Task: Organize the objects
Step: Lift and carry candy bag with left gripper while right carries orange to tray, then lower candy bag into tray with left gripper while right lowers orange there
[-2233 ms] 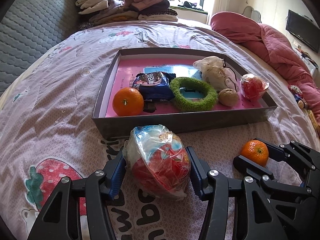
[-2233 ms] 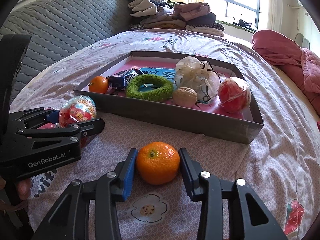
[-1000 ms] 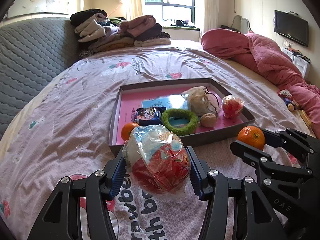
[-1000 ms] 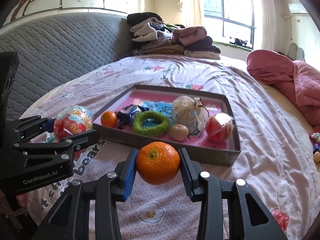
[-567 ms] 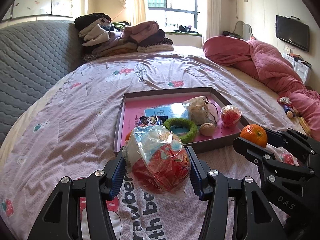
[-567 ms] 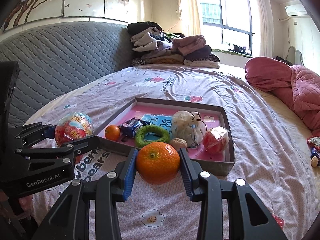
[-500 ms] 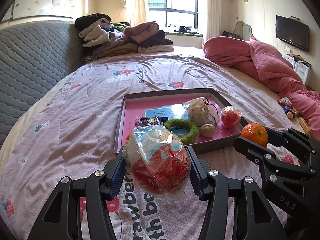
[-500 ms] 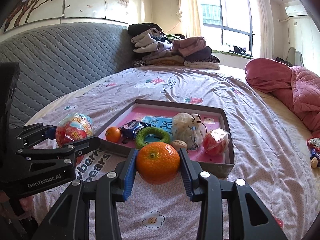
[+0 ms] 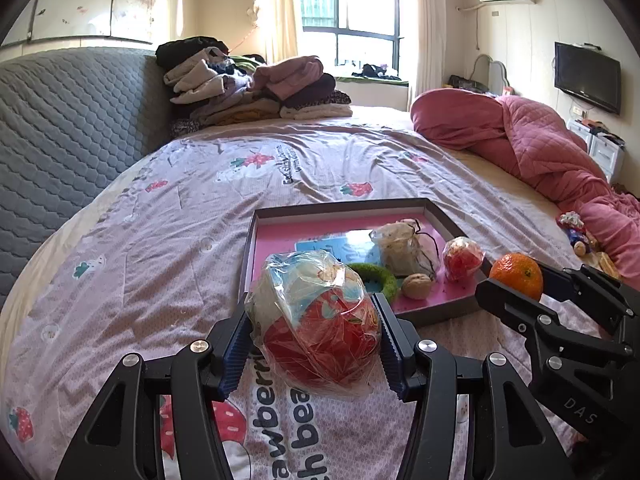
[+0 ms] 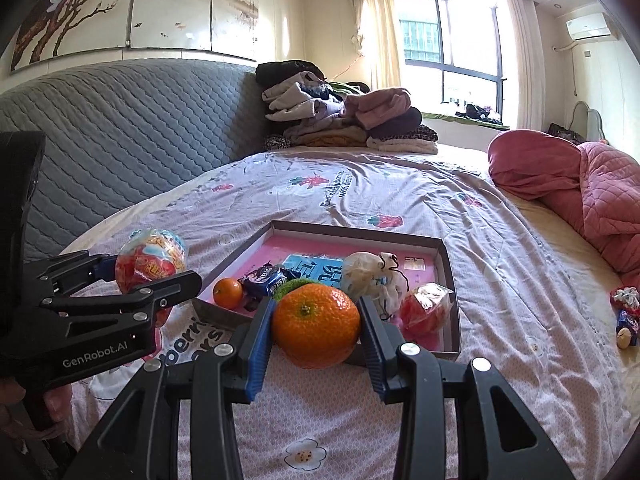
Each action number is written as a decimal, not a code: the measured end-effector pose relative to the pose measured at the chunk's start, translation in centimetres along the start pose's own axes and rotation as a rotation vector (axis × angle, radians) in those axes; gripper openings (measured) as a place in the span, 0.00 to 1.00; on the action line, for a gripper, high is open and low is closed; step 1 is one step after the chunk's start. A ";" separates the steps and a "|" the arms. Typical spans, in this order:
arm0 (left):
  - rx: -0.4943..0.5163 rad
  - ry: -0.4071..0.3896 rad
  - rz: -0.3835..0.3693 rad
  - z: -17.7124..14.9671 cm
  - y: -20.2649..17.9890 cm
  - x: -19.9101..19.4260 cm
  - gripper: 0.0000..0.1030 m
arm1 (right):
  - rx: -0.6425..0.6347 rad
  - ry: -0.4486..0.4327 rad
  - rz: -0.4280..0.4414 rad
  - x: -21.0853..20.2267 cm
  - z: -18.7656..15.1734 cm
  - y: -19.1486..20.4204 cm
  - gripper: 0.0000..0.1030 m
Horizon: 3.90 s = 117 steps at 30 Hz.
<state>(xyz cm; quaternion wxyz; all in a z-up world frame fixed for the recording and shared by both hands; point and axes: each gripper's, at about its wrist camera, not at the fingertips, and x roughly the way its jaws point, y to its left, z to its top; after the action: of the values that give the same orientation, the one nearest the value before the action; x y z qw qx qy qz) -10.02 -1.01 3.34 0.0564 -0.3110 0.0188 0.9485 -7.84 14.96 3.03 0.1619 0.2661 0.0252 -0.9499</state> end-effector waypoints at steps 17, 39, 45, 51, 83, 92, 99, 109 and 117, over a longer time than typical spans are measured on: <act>-0.011 -0.025 -0.001 2.2 0.7 1.0 0.56 | -0.012 -0.042 -0.019 0.3 3.0 -0.4 0.40; -0.006 0.008 0.037 3.5 1.4 5.0 0.56 | -0.017 -0.035 -0.044 3.5 5.4 -2.4 0.40; -0.017 0.031 0.037 3.5 2.1 6.6 0.56 | -0.015 -0.020 -0.049 4.8 5.5 -2.9 0.40; -0.026 0.049 0.050 3.6 2.8 8.1 0.56 | -0.016 -0.005 -0.062 6.1 5.6 -3.4 0.40; 0.029 0.132 0.002 0.6 1.3 11.8 0.56 | -0.058 0.131 -0.065 12.4 2.9 -3.4 0.40; 0.043 0.131 -0.025 0.2 0.8 12.0 0.56 | -0.072 0.168 -0.060 13.7 2.0 -3.2 0.40; 0.054 0.130 -0.037 0.1 0.6 12.0 0.56 | -0.090 0.190 -0.061 14.6 1.7 -3.0 0.40; 0.055 0.127 -0.049 0.2 0.7 12.5 0.56 | -0.107 0.217 -0.061 15.8 1.3 -3.1 0.40; 0.055 0.122 -0.053 0.5 0.9 13.3 0.56 | -0.118 0.228 -0.066 16.6 1.1 -3.1 0.40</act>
<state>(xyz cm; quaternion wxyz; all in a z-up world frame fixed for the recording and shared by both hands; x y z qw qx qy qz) -21.05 -0.56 -4.11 0.0889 -0.3670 0.0402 0.9251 -22.77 12.90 -4.70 0.1421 0.3615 0.1080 -0.9151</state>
